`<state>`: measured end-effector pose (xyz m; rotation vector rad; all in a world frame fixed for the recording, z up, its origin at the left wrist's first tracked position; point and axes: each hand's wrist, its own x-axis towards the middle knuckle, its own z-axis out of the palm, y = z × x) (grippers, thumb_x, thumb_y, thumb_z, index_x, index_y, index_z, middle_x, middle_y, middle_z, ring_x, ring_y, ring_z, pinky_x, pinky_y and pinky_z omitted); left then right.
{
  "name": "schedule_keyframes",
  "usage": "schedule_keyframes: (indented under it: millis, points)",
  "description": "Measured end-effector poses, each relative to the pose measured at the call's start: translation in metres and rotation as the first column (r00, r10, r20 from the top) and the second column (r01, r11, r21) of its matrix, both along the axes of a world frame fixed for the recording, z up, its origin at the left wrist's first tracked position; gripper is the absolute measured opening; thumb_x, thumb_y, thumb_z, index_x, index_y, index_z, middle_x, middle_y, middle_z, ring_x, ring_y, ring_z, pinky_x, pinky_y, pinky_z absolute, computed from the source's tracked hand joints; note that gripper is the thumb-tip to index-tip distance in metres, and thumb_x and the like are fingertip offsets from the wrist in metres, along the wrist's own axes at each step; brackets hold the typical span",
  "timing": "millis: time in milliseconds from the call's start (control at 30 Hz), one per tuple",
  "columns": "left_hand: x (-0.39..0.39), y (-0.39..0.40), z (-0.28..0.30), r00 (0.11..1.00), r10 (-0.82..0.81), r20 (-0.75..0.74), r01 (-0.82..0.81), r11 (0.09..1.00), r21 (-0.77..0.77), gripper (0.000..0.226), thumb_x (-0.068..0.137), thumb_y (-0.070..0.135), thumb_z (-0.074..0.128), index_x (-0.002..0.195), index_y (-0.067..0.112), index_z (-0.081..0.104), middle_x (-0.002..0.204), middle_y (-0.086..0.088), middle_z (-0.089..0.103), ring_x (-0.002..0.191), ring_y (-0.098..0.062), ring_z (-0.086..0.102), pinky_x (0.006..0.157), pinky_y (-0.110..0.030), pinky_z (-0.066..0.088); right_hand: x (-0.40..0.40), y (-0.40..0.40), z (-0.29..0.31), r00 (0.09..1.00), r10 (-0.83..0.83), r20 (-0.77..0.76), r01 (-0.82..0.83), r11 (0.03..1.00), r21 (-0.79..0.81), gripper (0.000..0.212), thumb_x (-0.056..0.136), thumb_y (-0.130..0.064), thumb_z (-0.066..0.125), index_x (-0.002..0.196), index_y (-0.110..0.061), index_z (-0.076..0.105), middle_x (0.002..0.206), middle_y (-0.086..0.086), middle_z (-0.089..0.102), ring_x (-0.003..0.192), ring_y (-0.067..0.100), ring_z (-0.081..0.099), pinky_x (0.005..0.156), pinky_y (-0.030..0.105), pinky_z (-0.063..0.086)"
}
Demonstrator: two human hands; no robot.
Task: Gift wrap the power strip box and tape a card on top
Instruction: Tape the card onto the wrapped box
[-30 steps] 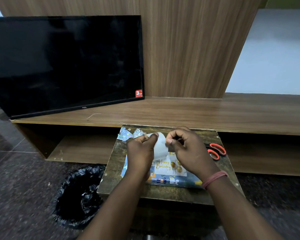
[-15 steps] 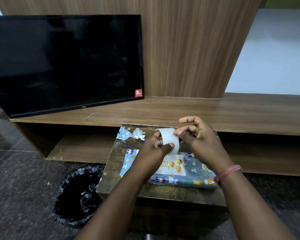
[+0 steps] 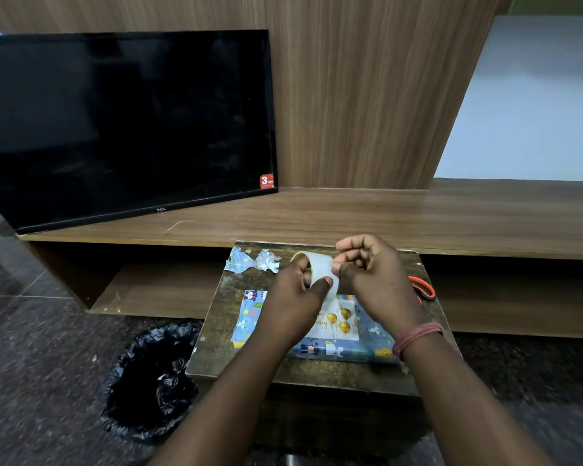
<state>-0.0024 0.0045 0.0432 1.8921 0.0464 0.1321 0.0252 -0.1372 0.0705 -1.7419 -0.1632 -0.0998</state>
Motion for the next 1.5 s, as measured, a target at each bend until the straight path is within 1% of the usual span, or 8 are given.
schedule_keyframes:
  millis: [133,300,433,600,800,1033,1333,1500]
  points:
    - [0.005,0.007,-0.001,0.991,0.137,0.001,-0.136,0.99,-0.021,0.036,0.096,0.032,0.067,0.076,0.015,0.042,0.062,-0.002,0.037,0.05,-0.007,0.033,0.052,-0.027,0.03,-0.002,0.006,0.011,0.999,-0.009,0.043,0.005,0.996,0.09,0.028,0.084,0.011,0.069,0.093,-0.015,0.063,0.082,0.006,0.069,0.075,0.009,0.066,0.073,0.02,0.053]
    - [0.001,0.011,0.002,0.995,0.037,-0.094,-0.059,0.969,-0.24,0.032,0.093,0.034,0.074,0.117,0.015,0.064,0.086,-0.008,0.075,0.085,-0.013,0.073,0.07,-0.026,0.052,-0.003,0.007,0.016,0.998,-0.03,0.056,0.021,0.988,0.156,0.025,0.091,0.011,0.062,0.092,-0.014,0.055,0.088,0.01,0.068,0.081,0.019,0.075,0.073,0.028,0.059]
    - [-0.004,0.004,0.004,0.994,-0.083,-0.071,0.055,0.943,-0.328,0.033,0.091,0.005,0.073,0.121,0.015,0.065,0.093,-0.002,0.08,0.085,-0.015,0.076,0.068,-0.025,0.059,0.001,0.002,0.017,0.997,-0.069,0.021,0.063,0.978,0.201,0.021,0.093,0.011,0.06,0.097,-0.009,0.057,0.094,0.019,0.068,0.082,0.022,0.076,0.071,0.03,0.061]
    - [0.0,0.004,-0.001,0.991,-0.097,-0.095,0.06,0.941,-0.334,0.055,0.084,-0.003,0.078,0.131,0.011,0.054,0.101,-0.006,0.079,0.093,-0.018,0.076,0.075,-0.028,0.06,0.003,-0.003,0.014,0.996,-0.076,-0.053,0.087,0.958,0.274,0.019,0.092,0.009,0.063,0.1,-0.008,0.059,0.093,0.018,0.067,0.08,0.023,0.076,0.07,0.036,0.062]
    - [0.001,0.003,-0.004,0.998,-0.032,-0.058,0.016,0.966,-0.256,0.057,0.085,0.001,0.079,0.111,0.026,0.035,0.104,-0.008,0.071,0.08,-0.011,0.069,0.064,-0.02,0.054,0.004,-0.004,0.015,0.998,-0.047,-0.04,0.056,0.963,0.264,0.02,0.092,0.01,0.063,0.103,-0.006,0.06,0.098,0.022,0.067,0.08,0.024,0.075,0.073,0.044,0.063]
    - [-0.003,0.004,0.007,0.987,-0.163,-0.01,0.152,0.942,-0.3,0.035,0.091,-0.005,0.067,0.109,0.025,0.073,0.097,0.014,0.077,0.084,-0.003,0.069,0.069,-0.021,0.056,0.006,-0.003,0.015,1.0,0.009,0.01,-0.011,0.965,0.261,0.023,0.09,0.009,0.067,0.102,-0.01,0.064,0.092,0.012,0.069,0.085,0.028,0.076,0.072,0.041,0.062]
    - [-0.001,0.008,0.008,0.962,-0.246,-0.119,0.157,0.855,-0.494,0.031,0.081,0.009,0.067,0.111,0.008,0.075,0.097,-0.017,0.076,0.084,-0.027,0.07,0.087,-0.052,0.055,0.006,-0.009,0.019,0.981,0.068,-0.183,0.053,0.81,0.584,0.027,0.089,0.016,0.061,0.105,-0.006,0.06,0.086,0.013,0.068,0.082,0.028,0.075,0.072,0.039,0.063]
    - [0.0,0.008,0.008,0.957,-0.265,-0.114,0.166,0.829,-0.533,0.031,0.077,0.009,0.067,0.107,0.01,0.075,0.095,-0.019,0.076,0.084,-0.027,0.071,0.089,-0.048,0.056,0.008,-0.009,0.019,0.958,0.07,-0.277,0.141,0.729,0.67,0.03,0.087,0.017,0.06,0.105,-0.007,0.058,0.083,0.013,0.07,0.08,0.03,0.075,0.07,0.039,0.063]
